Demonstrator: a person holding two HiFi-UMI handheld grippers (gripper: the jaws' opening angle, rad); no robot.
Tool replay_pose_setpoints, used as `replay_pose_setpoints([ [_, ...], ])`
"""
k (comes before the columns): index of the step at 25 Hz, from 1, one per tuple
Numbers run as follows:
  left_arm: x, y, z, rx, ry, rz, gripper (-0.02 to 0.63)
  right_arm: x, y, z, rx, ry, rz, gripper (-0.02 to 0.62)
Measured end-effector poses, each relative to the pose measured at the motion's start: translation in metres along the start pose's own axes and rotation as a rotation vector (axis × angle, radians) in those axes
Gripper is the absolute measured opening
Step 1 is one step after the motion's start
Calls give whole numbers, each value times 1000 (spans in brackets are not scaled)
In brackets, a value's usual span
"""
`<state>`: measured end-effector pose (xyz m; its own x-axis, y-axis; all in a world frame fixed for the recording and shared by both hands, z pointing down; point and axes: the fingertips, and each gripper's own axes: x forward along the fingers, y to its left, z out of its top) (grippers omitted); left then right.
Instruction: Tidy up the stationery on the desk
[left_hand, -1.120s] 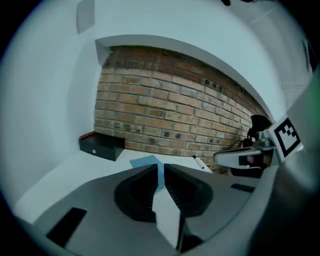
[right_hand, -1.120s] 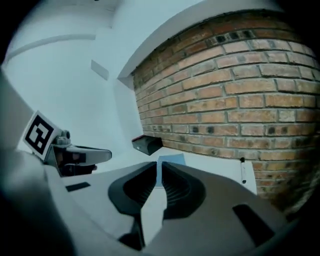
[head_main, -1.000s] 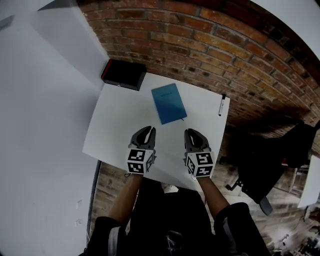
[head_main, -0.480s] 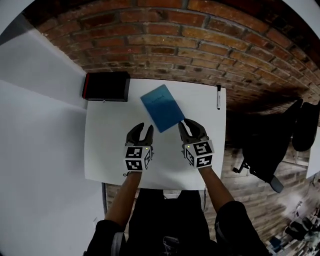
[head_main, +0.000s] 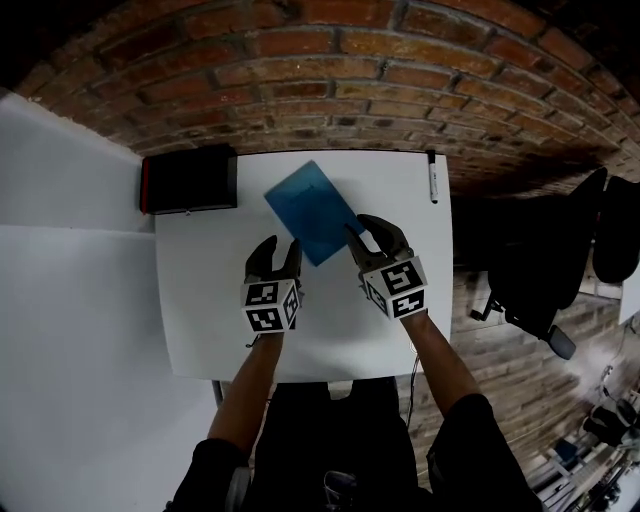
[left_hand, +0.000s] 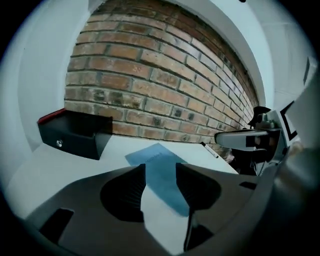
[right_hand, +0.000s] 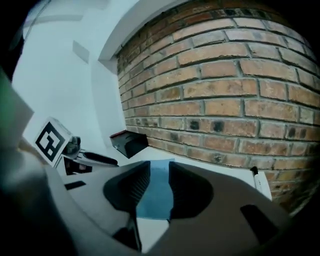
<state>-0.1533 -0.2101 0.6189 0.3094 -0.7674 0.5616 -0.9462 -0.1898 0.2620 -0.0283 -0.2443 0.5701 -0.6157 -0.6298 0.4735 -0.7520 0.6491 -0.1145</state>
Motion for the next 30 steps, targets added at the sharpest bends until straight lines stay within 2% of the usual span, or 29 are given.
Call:
replay_pose_setpoints([
  [5, 19, 4, -8, -63, 21, 9, 184, 23, -6, -10, -31, 30, 32, 109],
  [12, 35, 16, -24, -163, 63, 39, 184, 55, -17, -33, -20, 94, 56, 115],
  [20, 54, 24, -39, -234, 131, 79, 183, 90, -28, -53, -67, 168, 55, 118],
  [25, 62, 23, -47, -253, 161, 107, 183, 99, -39, -62, -32, 202, 48, 120],
  [30, 68, 21, -50, -284, 169, 124, 183, 105, -41, -80, 11, 275, 77, 126],
])
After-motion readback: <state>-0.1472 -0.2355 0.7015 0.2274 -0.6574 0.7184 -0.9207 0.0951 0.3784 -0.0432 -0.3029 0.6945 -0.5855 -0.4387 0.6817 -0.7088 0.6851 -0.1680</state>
